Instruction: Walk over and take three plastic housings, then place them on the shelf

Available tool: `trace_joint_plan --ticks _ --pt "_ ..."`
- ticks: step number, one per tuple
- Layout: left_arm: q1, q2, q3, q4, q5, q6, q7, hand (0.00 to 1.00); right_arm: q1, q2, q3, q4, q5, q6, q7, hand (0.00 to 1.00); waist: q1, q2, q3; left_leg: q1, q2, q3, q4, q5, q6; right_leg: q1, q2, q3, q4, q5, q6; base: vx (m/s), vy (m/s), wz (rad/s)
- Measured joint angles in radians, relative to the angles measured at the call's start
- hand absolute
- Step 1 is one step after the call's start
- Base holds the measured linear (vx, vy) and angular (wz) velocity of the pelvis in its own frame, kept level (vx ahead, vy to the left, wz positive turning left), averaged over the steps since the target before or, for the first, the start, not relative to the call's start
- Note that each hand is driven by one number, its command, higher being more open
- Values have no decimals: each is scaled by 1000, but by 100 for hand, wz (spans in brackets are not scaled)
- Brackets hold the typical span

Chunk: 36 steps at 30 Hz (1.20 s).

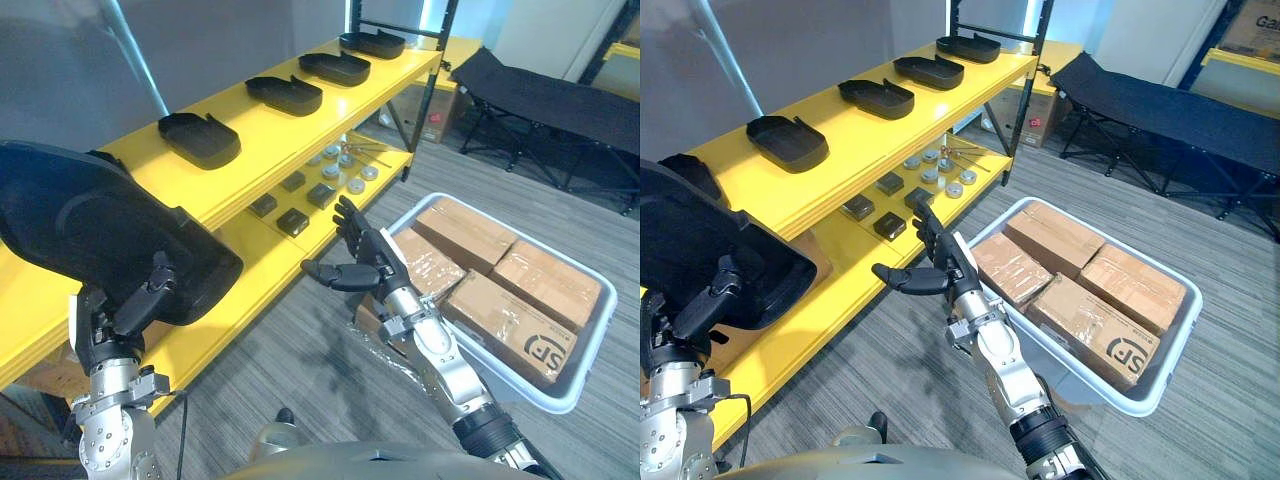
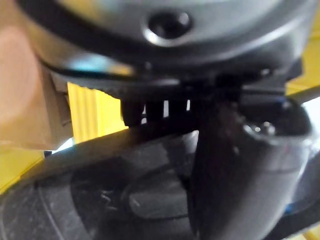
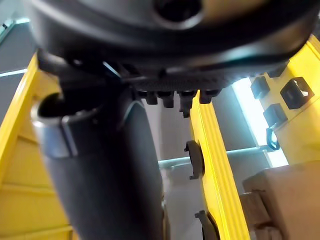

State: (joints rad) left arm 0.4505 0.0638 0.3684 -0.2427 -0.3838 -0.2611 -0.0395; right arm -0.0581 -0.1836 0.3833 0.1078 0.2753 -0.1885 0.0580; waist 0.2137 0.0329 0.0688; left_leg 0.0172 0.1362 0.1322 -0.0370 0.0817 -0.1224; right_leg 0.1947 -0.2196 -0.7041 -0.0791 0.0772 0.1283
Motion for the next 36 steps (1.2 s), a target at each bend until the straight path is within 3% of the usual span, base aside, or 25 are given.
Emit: trace_joint_plan --ticks 3,7,12,15,16,19,20,24,26,30,36 --pt "17 -19 -3 -21 -5 -8 -6 0 0 1 13 0 4 25 1 100 1 -3 4 -17 0 -8 25 -2 7 0 -1 -7 5 -6 -8 6 -2 10" --pt "12 -18 -43 -57 -1 -8 -31 0 6 -10 -2 5 4 35 -2 100 -30 -7 19 -96 -6 -47 109 -5 21 28 -4 -101 30 -19 3 7 2 63" --pt "-7 -15 -102 -57 2 -10 -107 0 6 -15 -28 36 -69 29 -3 100 -33 39 74 -112 -3 -44 101 18 58 44 -28 -171 127 -86 6 -79 47 52" --pt "-10 15 -102 -57 -4 -10 -136 0 7 -19 -30 41 -73 20 21 100 -52 42 77 -113 -8 0 92 29 73 39 -70 -190 205 -126 20 -69 57 32" --pt "-13 27 -102 -57 -6 -10 -144 0 8 -18 -31 41 -73 13 24 100 -52 40 77 -113 -13 -2 88 30 76 34 -77 -182 221 -137 22 -38 55 26" --pt "-55 107 -152 -55 -5 -10 -207 0 35 -18 -52 36 -73 -29 11 100 -84 28 77 -120 -61 -82 54 56 106 -16 -68 3 313 -239 10 -83 22 78" --pt "-67 115 -164 -52 -5 -10 -220 0 44 -19 -61 34 -73 -36 7 100 -85 29 77 -118 -70 -92 40 67 108 -24 -69 23 329 -256 9 -80 -25 89" --pt "-89 126 -200 -45 -5 -21 -262 0 50 -19 -78 33 -53 -40 34 100 -83 43 80 -132 -75 -108 -3 136 87 -52 -75 28 378 -276 17 -38 -44 32" --pt "-88 126 -207 -27 -5 -21 -253 0 50 -26 -79 33 -53 -40 71 100 -83 45 82 -131 -74 -109 -3 138 84 -53 -75 29 383 -281 16 -36 -40 7" --pt "-87 126 -207 -2 -7 -21 -249 0 56 -56 -82 32 -17 -57 164 100 -82 49 89 -128 -74 -106 9 128 90 -54 -83 36 410 -303 8 -58 -18 0" --pt "-81 126 -182 -6 -8 -47 -264 0 57 -46 -106 6 -16 -106 153 100 -77 41 103 -177 -88 -79 114 67 97 -34 -116 12 421 -331 32 -48 34 16"
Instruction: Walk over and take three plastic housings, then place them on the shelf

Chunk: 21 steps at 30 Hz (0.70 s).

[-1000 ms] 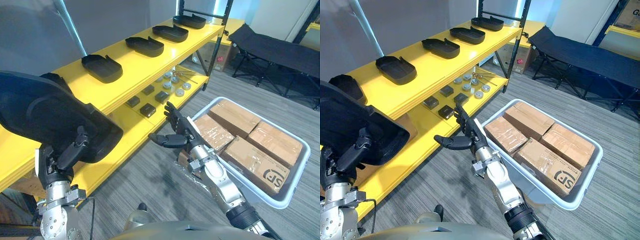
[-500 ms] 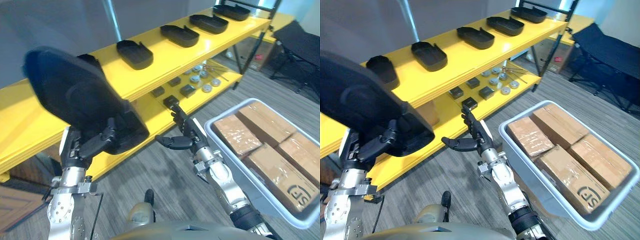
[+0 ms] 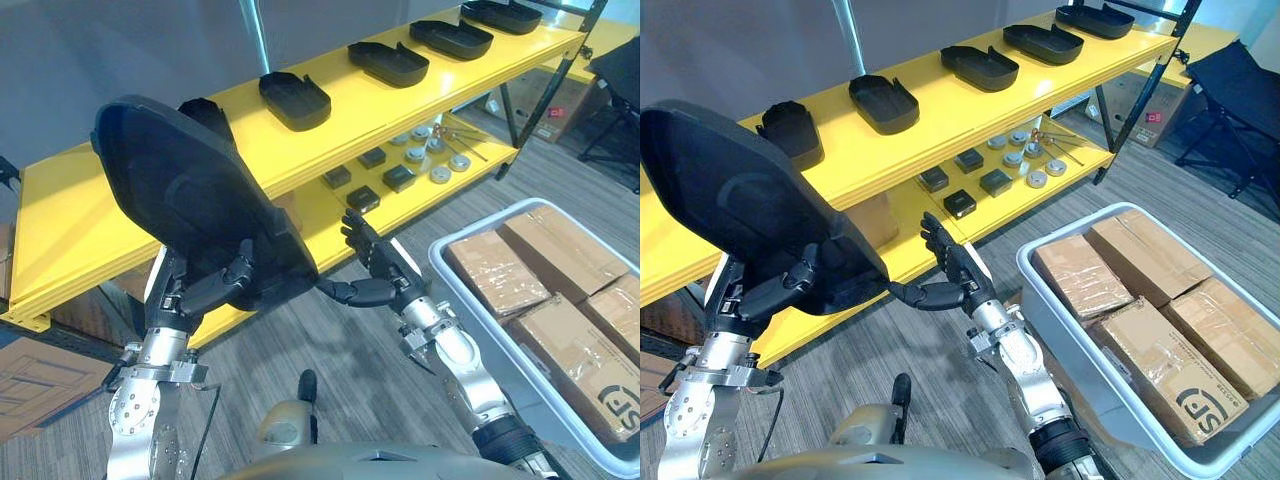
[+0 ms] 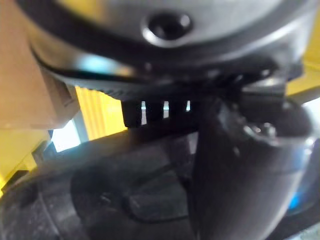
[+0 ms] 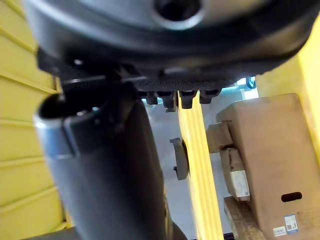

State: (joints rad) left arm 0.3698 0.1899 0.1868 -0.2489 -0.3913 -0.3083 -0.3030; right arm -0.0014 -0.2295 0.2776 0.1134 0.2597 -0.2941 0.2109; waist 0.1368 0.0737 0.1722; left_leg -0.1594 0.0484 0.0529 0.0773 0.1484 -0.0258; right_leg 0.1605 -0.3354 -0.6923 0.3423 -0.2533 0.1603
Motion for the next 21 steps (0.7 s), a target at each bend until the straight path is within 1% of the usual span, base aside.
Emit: trace_joint_plan --ticks 1,2,3,4,5,6,7,8,9,10,11,12,13,14,15,16,17,18,19,20,21 --pt "-3 0 26 0 0 0 -13 0 -2 19 -16 -36 -2 -25 -34 100 9 -8 4 -35 -9 8 66 -29 14 1 -13 -16 1 -5 9 18 66 38" --pt "-3 0 33 0 0 0 -14 0 -3 26 -21 -44 -3 -29 -43 100 13 -10 5 -44 -11 10 84 -40 16 2 -15 -15 1 -7 12 39 78 29" --pt "-3 0 60 -2 0 -1 -16 0 -6 54 -38 -62 -9 -54 -75 100 30 -26 15 -64 -19 27 163 -94 30 20 -29 -17 -1 -13 25 141 100 21" --pt "-3 2 91 -2 0 -1 -15 0 -5 84 -61 -74 -8 -74 -108 100 45 -52 19 -62 -41 46 237 -173 36 77 -44 -39 -11 4 58 195 109 24" --pt "-5 1 101 -2 0 -4 -13 0 -6 88 -72 -79 -8 -80 -116 100 47 -62 14 -63 -48 46 254 -193 33 87 -58 -35 17 17 62 227 104 42" --pt "-14 -7 105 0 0 -9 -4 0 -11 87 -86 -85 -8 -93 -127 100 46 -57 10 -65 -63 25 274 -205 46 57 -93 -9 121 49 16 232 204 55" --pt "-16 -7 108 -6 1 -10 11 0 -15 88 -98 -85 -9 -104 -138 100 44 -52 -1 -54 -73 5 261 -206 54 -14 -126 53 250 128 -47 232 231 56" --pt "-17 -4 113 -14 1 -13 16 0 -20 88 -114 -84 -8 -106 -141 100 43 -52 -2 -41 -76 -4 245 -209 61 -46 -138 96 314 180 -60 282 223 51" --pt "-24 3 125 -31 1 -16 37 0 -39 90 -129 -83 -8 -106 -141 100 37 -52 -1 -20 -79 -39 221 -218 82 -116 -149 172 427 208 -58 211 69 39" --pt "-33 6 127 -33 1 -18 53 0 -52 89 -131 -82 -10 -107 -141 100 31 -50 0 -11 -83 -58 213 -220 89 -146 -138 201 470 159 -59 256 64 60" --pt "-59 6 128 -31 1 -18 79 0 -82 78 -133 -82 -25 -113 -145 100 21 -39 6 16 -89 -100 195 -222 94 -189 -93 249 496 79 -68 251 73 68" --pt "-91 7 124 -30 1 -18 94 0 -121 61 -134 -82 -40 -120 -147 100 19 -29 11 51 -93 -137 176 -223 95 -230 -37 293 467 35 -90 248 71 70" --pt "-111 7 121 -30 1 -18 102 0 -147 48 -134 -82 -42 -124 -150 100 18 -25 13 66 -95 -156 165 -223 95 -254 -5 316 438 21 -104 242 37 87" --pt "-153 10 110 -29 0 -18 120 0 -209 22 -136 -84 -42 -131 -157 100 5 -22 12 80 -103 -201 158 -227 93 -306 53 364 364 12 -118 227 -29 127" --pt "-198 17 87 -19 1 -18 135 0 -271 -7 -144 -88 -40 -142 -169 100 -12 -22 12 83 -115 -253 162 -235 92 -350 100 433 274 16 -112 217 -63 144" --pt "-216 19 74 -10 1 -18 138 0 -295 -19 -152 -91 -39 -148 -176 100 -19 -22 12 87 -121 -276 165 -240 88 -363 117 466 233 21 -104 222 -132 140" --pt "-227 20 61 0 1 -18 140 0 -324 -29 -163 -96 -38 -151 -184 100 -22 -23 11 105 -128 -308 166 -244 77 -381 131 497 179 34 -92 239 -198 125" --pt "-216 20 53 7 1 -18 138 0 -337 -34 -175 -122 -34 -151 -191 100 -23 -32 6 124 -143 -344 167 -254 63 -382 133 503 107 57 -77 327 -297 146" --pt "-189 29 60 7 0 -18 130 0 -336 -33 -180 -165 -11 -153 -190 100 -13 -76 -19 136 -180 -372 172 -285 44 -368 108 500 25 116 -107 301 -305 115" --pt "-185 32 62 7 0 -18 130 0 -337 -33 -180 -171 -8 -153 -190 100 -10 -87 -25 134 -187 -371 175 -292 42 -364 103 499 10 141 -108 330 -371 121" --pt "-168 13 57 20 0 -16 119 0 -334 -47 -188 -178 -10 -162 -192 100 -10 -66 -31 130 -145 -316 208 -330 19 -313 102 448 -14 206 -96 357 -407 113"
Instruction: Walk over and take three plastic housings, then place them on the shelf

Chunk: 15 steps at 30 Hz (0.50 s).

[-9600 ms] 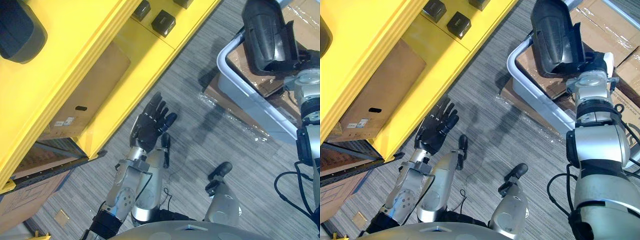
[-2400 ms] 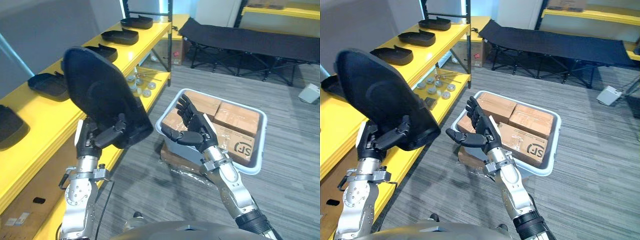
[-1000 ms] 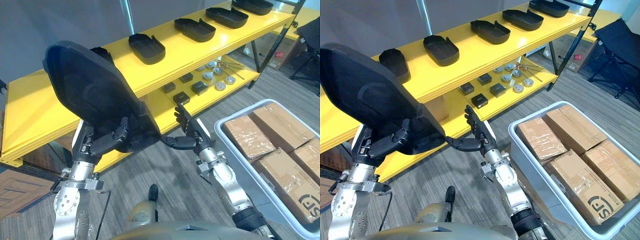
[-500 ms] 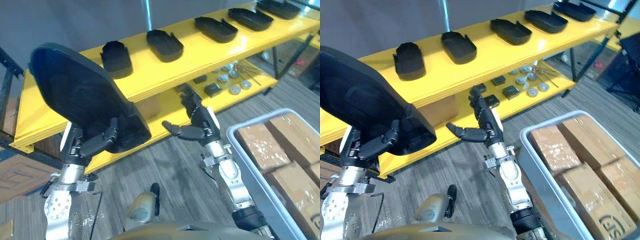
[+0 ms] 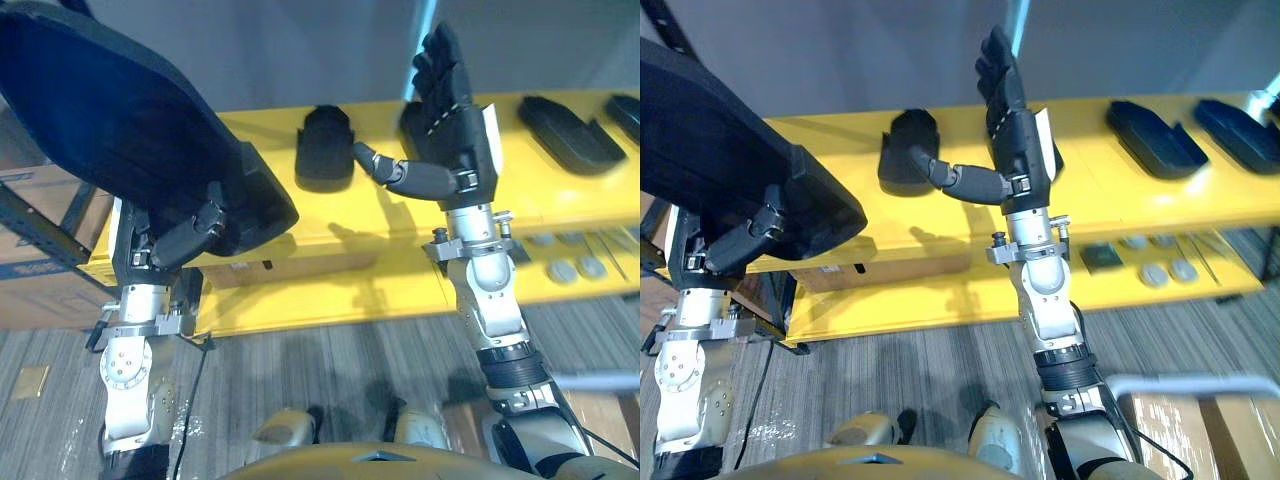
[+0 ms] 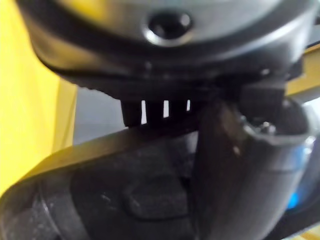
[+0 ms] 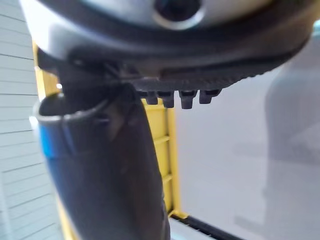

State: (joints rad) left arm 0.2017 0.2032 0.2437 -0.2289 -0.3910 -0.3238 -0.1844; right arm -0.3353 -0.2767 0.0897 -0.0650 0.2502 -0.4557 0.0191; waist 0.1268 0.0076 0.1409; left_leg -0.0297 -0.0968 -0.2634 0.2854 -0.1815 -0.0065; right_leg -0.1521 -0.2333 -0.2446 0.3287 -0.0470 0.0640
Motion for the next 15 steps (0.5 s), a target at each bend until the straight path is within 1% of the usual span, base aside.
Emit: trace_joint_plan --ticks 1,3,4,6,7,9,11,13,15 --pt "36 -7 -2 -1 0 1 -26 0 9 -10 -11 1 -13 0 -24 100 -1 42 -19 -13 92 121 8 -9 -20 54 40 -67 -64 1 -12 354 -367 120" --pt "43 -7 -2 -1 0 2 -50 0 23 -13 -38 1 -23 0 -37 100 -1 58 -25 -12 144 226 -9 1 -29 99 60 -120 -113 10 -23 264 -196 96" --pt "36 -7 -3 -3 -1 2 -86 0 70 -15 -99 0 -43 3 -49 100 -7 57 -26 16 177 348 -68 38 -41 147 65 -182 -155 12 -25 219 -134 103" --pt "36 -6 -13 -4 -3 2 -104 0 117 -15 -142 -10 -47 8 -47 100 -9 57 -25 38 178 393 -108 59 -38 171 63 -204 -167 12 -25 184 -71 72" --pt "37 -6 -24 -8 -6 2 -113 0 179 -14 -182 -31 -47 8 -44 100 -10 57 -25 59 174 404 -141 70 -38 191 62 -215 -177 12 -25 161 -7 35" --pt "39 -6 -33 -18 -25 2 -109 0 206 -8 -202 -39 -46 9 -29 100 -18 54 -24 70 171 410 -154 70 -38 193 60 -210 -178 12 -25 126 29 5" --pt "42 -6 -42 -18 -35 2 -101 0 222 9 -204 -62 -45 12 -19 100 -26 46 -24 76 166 432 -155 70 -38 195 57 -188 -190 16 -19 76 53 -17" --pt "49 -7 -57 -22 -34 4 -100 0 264 18 -204 -115 -36 12 -10 100 -33 39 -21 82 157 443 -155 70 -38 209 52 -187 -211 18 -15 65 46 -10" --pt "84 -8 -74 -42 -34 7 -98 0 299 19 -199 -134 -25 12 10 100 -49 35 -18 86 153 451 -136 67 -36 220 46 -187 -212 18 -15 35 33 -4"
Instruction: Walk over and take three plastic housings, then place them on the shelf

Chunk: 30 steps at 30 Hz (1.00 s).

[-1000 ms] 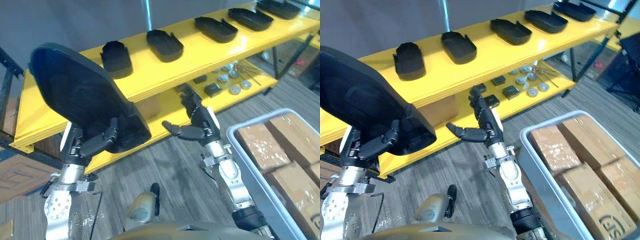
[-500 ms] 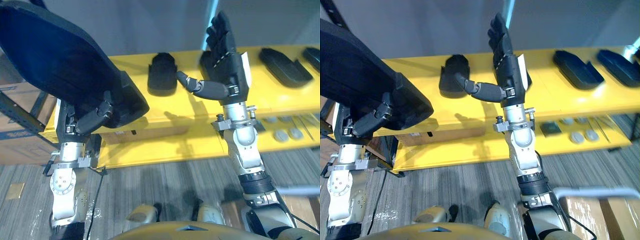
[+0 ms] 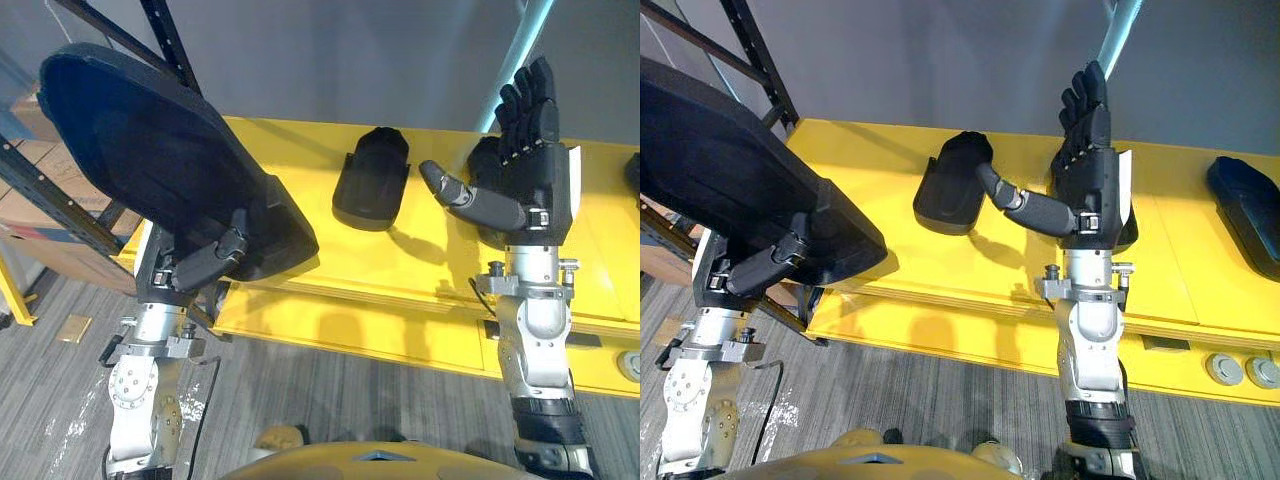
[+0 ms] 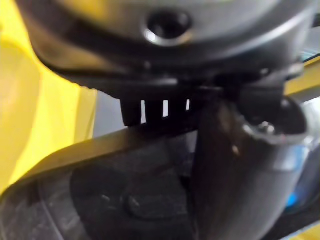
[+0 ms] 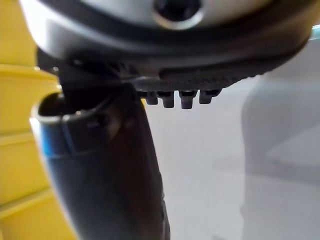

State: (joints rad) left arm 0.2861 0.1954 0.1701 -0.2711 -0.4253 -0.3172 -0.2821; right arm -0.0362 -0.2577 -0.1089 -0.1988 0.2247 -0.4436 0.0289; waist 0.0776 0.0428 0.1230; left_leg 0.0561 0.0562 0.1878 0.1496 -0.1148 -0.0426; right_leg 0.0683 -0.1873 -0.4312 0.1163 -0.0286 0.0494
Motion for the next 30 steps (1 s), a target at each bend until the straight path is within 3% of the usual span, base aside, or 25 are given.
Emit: trace_joint_plan --ticks 4,5,6,7,9,10,11,12,13,15,16,18,20,21,23,24,27,30 --pt "4 -4 -34 -2 2 1 1 0 45 7 -2 1 37 0 26 100 -9 -14 19 -75 4 18 210 -18 -31 30 -36 10 -3 -2 0 -18 65 0" --pt "-3 -7 -39 -3 6 1 8 0 40 9 -9 1 37 -3 39 100 -19 -40 33 -112 3 37 271 -26 -12 35 -64 23 -8 -10 14 -60 105 7" --pt "-9 -7 -53 -4 11 0 20 0 34 18 -14 1 57 -5 61 100 -30 -39 34 -142 55 53 305 -43 17 21 -87 27 8 -20 29 -97 173 5" --pt "-11 -8 -68 -3 19 0 32 0 27 24 -8 1 83 -7 76 100 -45 -37 35 -179 125 44 344 -37 8 -2 -112 45 31 -37 33 -93 144 -5" --pt "-12 -13 -78 1 51 0 41 0 20 19 3 4 117 -12 89 100 -57 -39 36 -201 179 2 355 10 -1 -50 -171 93 86 -48 56 -80 337 -33" --pt "-13 -14 -80 7 70 0 46 0 13 12 14 11 140 -24 100 100 -56 -35 34 -193 180 -48 338 53 -6 -91 -211 138 126 -50 85 -79 471 -53" --pt "-13 -15 -81 9 83 0 52 0 10 4 20 16 148 -27 102 100 -57 -25 32 -184 177 -63 327 75 -19 -106 -223 158 141 -51 95 -72 572 -51" --pt "-13 -15 -87 15 90 0 53 0 10 -12 24 29 162 -32 106 100 -64 5 19 -161 165 -71 291 117 -39 -117 -243 179 150 -40 132 -39 449 -22" --pt "-15 -9 -89 16 93 0 50 0 12 -10 24 43 164 -32 103 100 -77 23 14 -128 156 -39 264 17 -102 -100 -262 185 141 -15 173 -32 590 0" --pt "-44 26 -86 17 87 16 39 0 13 13 22 51 149 -32 74 100 -88 16 18 -104 124 0 244 -97 -138 -73 -302 170 114 53 209 -34 580 30" --pt "-59 54 -86 28 77 31 27 0 13 35 31 59 129 -29 53 100 -77 -11 35 -98 97 6 251 -93 -126 -68 -325 168 106 112 201 -67 511 22" --pt "-53 119 -85 38 76 80 10 0 19 54 61 67 80 -24 27 100 -66 -17 37 -68 81 9 213 -87 -88 -81 -330 165 115 291 150 -82 455 5" --pt "-51 167 -68 34 76 88 -7 0 17 72 67 54 36 -26 14 100 -48 -22 36 -42 74 44 151 -64 -50 -116 -318 156 123 380 122 -84 300 -14" --pt "-54 182 -41 26 72 91 -15 0 18 74 70 34 18 -25 7 100 -52 -23 36 -47 75 52 115 -44 -31 -149 -286 121 218 263 95 -85 161 -6" --pt "-61 180 0 24 58 108 -24 0 19 70 69 5 15 -25 -6 100 -58 -25 34 -44 66 57 66 -20 -22 -162 -213 78 304 95 74 -62 78 -7" --pt "-61 179 20 24 32 120 -27 0 19 67 69 -14 15 -26 -13 100 -56 -26 33 -46 57 69 44 -12 -20 -160 -189 54 283 53 53 -51 93 -30" --pt "-65 175 41 23 36 148 -10 0 22 57 67 -20 15 -17 -12 100 -58 -34 29 -53 25 94 14 16 -18 -117 -177 10 123 50 46 -32 40 -20" --pt "-71 159 29 17 48 169 0 0 27 11 52 -12 16 21 -12 100 -73 -5 34 -69 34 87 19 24 -25 -83 -147 -5 35 70 76 -22 -53 2"
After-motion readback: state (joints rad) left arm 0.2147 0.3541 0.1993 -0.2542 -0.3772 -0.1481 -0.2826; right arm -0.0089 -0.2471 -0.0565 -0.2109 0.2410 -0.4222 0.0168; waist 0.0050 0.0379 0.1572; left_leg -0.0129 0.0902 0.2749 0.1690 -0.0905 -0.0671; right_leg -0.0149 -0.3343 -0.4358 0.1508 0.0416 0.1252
